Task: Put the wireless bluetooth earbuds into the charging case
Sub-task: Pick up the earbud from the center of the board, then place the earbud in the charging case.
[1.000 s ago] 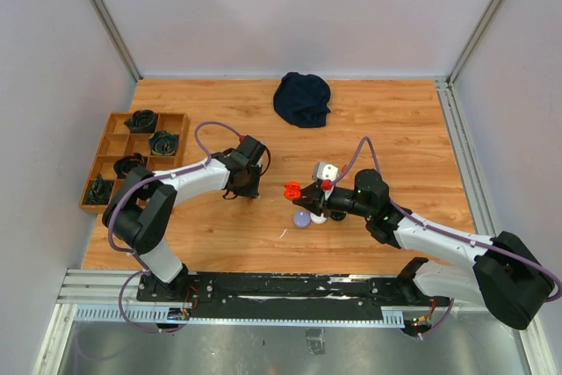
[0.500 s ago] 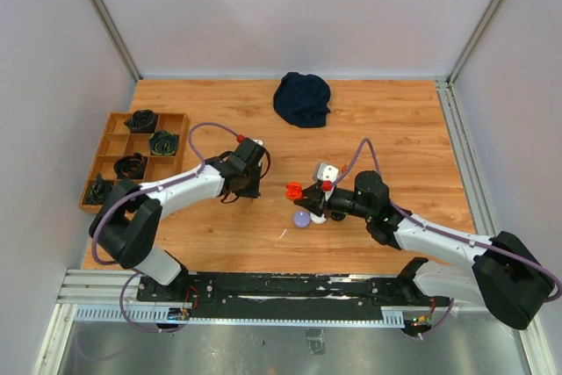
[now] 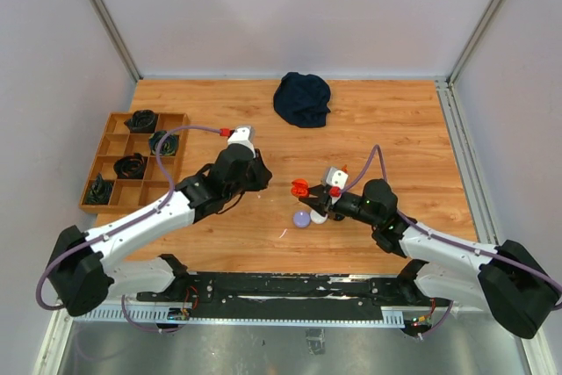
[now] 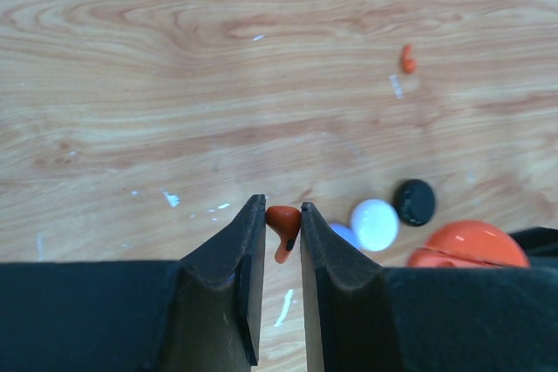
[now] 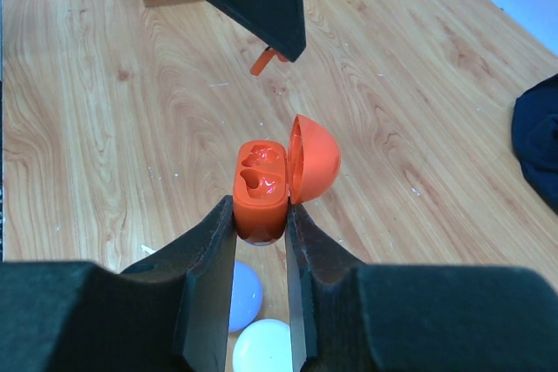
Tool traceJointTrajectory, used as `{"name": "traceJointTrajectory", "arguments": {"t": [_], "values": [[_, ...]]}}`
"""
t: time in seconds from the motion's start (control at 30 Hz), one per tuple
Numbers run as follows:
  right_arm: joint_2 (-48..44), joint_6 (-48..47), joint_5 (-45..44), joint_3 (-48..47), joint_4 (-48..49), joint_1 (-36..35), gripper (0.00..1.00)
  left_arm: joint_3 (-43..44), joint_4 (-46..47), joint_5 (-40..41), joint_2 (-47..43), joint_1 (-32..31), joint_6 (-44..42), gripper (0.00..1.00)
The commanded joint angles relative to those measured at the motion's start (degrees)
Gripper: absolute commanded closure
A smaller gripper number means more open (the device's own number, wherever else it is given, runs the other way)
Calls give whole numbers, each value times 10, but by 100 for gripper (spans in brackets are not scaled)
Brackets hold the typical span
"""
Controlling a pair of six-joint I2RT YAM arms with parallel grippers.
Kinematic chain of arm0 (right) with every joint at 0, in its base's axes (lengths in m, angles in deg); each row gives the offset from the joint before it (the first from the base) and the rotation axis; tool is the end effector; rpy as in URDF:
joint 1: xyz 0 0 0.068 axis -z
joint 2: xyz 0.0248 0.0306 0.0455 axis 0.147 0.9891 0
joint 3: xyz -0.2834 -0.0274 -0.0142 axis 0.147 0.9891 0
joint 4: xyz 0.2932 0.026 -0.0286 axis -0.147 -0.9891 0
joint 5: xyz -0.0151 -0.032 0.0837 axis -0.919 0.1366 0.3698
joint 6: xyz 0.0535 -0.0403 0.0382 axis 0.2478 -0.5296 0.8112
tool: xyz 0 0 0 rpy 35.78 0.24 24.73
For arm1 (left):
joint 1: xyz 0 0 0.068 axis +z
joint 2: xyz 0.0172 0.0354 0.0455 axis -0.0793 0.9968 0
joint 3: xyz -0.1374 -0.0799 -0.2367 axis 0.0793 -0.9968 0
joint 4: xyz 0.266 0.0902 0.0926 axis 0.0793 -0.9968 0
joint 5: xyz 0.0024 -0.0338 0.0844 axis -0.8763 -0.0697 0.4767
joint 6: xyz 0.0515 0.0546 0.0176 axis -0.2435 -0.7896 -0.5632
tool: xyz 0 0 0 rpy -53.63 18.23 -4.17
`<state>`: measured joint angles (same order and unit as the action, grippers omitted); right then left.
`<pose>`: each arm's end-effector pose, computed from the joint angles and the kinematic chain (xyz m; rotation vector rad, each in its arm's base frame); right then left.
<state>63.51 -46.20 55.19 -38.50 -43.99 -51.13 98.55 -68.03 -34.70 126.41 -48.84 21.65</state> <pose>0.1747 0.2003 0.2058 -1.0106 1.2987 0.8337 0.2355 -0.2052 0.2464 0.0280 2.1894 -0.5037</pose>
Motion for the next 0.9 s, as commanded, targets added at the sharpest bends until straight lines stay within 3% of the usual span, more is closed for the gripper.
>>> {"name": "traceJointTrajectory", "arguments": {"t": [0.0, 0.43, 0.87], "values": [[-12, -8, -17, 9, 43, 3, 89, -29, 88, 16, -50, -23, 45, 77], [-31, 6, -43, 21, 58, 3, 89, -101, 257, 46, -103, -91, 125, 76], [-41, 14, -55, 27, 66, 3, 89, -135, 347, 121, -91, -148, 168, 75]]}}
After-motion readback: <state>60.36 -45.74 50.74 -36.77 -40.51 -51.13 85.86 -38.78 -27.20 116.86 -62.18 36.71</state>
